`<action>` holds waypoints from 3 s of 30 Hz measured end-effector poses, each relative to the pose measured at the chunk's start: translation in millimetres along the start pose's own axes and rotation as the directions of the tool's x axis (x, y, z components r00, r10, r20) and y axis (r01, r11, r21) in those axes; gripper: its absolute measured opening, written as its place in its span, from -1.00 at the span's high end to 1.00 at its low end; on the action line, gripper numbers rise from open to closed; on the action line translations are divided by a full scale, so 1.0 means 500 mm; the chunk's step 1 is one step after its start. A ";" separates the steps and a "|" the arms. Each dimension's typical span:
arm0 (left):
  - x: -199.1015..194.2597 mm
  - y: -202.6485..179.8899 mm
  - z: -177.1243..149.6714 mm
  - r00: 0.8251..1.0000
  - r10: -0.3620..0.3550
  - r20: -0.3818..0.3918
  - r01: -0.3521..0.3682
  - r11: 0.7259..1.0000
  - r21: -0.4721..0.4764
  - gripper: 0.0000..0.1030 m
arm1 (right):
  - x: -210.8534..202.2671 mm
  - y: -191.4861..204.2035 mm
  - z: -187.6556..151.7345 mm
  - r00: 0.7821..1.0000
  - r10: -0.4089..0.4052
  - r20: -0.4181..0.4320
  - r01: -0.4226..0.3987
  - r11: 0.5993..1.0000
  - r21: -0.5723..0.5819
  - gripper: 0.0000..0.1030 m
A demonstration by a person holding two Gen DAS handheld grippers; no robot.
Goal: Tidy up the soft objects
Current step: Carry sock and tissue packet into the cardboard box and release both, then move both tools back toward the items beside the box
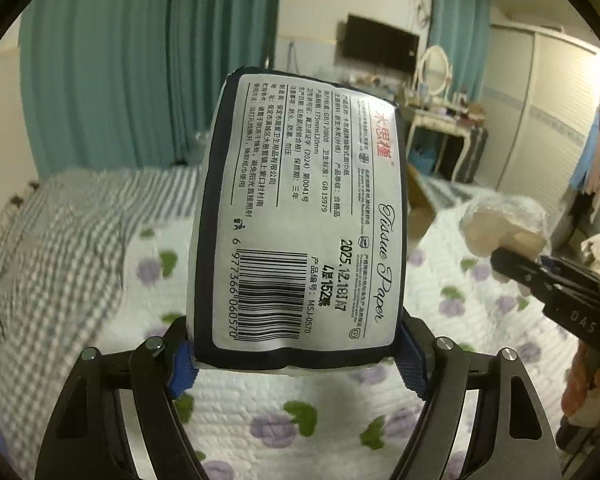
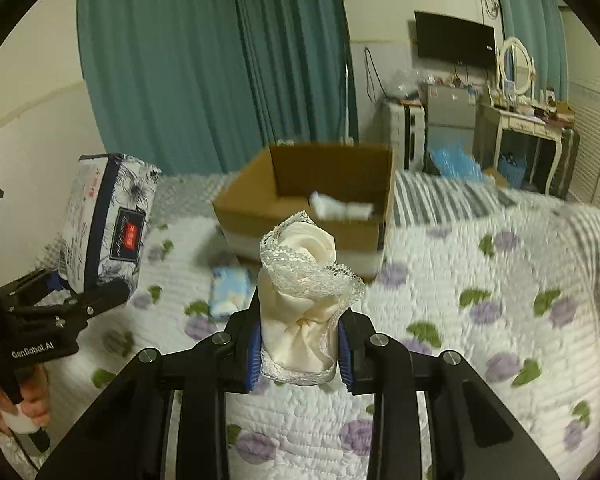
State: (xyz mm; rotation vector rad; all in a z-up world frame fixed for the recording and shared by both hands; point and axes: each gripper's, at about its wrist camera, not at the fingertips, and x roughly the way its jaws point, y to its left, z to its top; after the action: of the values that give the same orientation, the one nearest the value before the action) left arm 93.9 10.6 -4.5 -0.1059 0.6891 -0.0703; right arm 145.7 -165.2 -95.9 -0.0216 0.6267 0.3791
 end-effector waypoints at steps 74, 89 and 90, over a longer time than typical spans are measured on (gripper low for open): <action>-0.034 0.022 0.107 0.973 0.057 0.221 -0.084 0.990 0.112 -0.82 | -0.094 0.022 0.182 0.994 -0.039 0.105 0.051 0.992 -0.115 -0.97; 0.283 0.025 -0.132 0.993 0.041 -0.106 -0.033 0.997 0.073 -0.82 | 0.264 -0.050 -0.102 0.960 -0.018 -0.281 0.014 1.000 -0.016 -0.81; 0.298 0.026 -0.142 0.991 0.034 -0.129 -0.026 0.997 0.068 -0.82 | 0.281 -0.048 -0.114 0.951 -0.010 -0.308 0.006 1.000 -0.014 -0.69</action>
State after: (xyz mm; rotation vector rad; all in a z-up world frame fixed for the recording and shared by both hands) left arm 163.5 3.6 -154.5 -0.0274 0.8176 -0.0716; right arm 226.4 -147.3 -225.4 -0.0972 0.9335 0.3746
